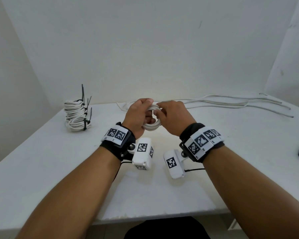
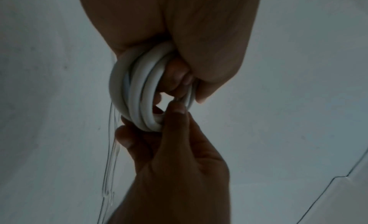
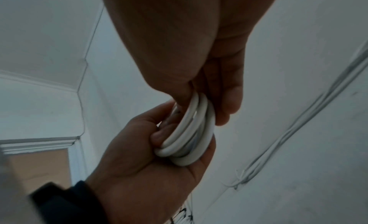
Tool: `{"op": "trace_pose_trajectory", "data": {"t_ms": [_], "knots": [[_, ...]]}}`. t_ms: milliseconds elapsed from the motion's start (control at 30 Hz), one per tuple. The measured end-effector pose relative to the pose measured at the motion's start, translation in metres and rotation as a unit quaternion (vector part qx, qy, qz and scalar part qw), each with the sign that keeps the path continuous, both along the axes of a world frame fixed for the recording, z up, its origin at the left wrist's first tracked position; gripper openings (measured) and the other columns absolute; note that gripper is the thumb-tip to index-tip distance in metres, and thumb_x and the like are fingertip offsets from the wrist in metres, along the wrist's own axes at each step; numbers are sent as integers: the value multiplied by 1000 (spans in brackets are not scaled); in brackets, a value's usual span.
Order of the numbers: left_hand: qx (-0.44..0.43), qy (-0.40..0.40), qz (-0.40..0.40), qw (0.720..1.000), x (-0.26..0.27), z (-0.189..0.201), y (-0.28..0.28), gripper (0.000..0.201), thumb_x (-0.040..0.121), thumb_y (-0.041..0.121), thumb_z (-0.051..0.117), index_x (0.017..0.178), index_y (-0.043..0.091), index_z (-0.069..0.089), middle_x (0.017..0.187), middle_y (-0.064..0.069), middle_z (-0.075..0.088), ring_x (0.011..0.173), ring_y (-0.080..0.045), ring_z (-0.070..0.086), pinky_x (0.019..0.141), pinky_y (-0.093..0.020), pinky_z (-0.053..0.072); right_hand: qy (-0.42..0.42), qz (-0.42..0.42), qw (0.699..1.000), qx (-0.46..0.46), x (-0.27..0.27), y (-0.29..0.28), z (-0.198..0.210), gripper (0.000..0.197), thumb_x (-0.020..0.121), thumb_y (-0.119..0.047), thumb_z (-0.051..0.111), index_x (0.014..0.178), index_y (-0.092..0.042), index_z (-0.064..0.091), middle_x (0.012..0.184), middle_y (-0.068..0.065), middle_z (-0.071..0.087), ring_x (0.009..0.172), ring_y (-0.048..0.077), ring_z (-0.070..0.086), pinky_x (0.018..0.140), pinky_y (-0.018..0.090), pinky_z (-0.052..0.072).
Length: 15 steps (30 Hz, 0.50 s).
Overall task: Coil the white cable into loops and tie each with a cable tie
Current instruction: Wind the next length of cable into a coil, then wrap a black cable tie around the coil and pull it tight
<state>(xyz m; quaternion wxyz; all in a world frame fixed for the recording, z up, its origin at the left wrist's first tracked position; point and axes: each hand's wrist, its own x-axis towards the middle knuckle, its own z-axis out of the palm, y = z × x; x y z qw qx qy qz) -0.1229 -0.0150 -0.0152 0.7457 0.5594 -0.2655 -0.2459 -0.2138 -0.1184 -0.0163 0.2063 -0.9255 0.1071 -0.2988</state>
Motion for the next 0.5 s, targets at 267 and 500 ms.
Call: {"op": "trace_pose_trajectory", "data": {"t_ms": [267, 500], "knots": [[101, 98, -112, 984, -54, 11, -76, 25, 100, 31, 45, 84, 15, 55, 49, 1, 44, 33, -10, 37, 36, -14, 29, 0, -148, 987, 67, -66, -53, -6, 27, 97, -25, 52, 81, -12, 69, 80, 7, 69, 81, 25, 60, 70, 31, 44], [111, 61, -58, 990, -134, -7, -131, 33, 89, 17, 58, 59, 15, 45, 47, 2, 31, 35, -11, 26, 43, -19, 29, 40, -145, 963, 223, -158, -102, 7, 29, 96, -26, 54, 86, -6, 74, 79, 7, 74, 67, 18, 71, 58, 32, 60]]}}
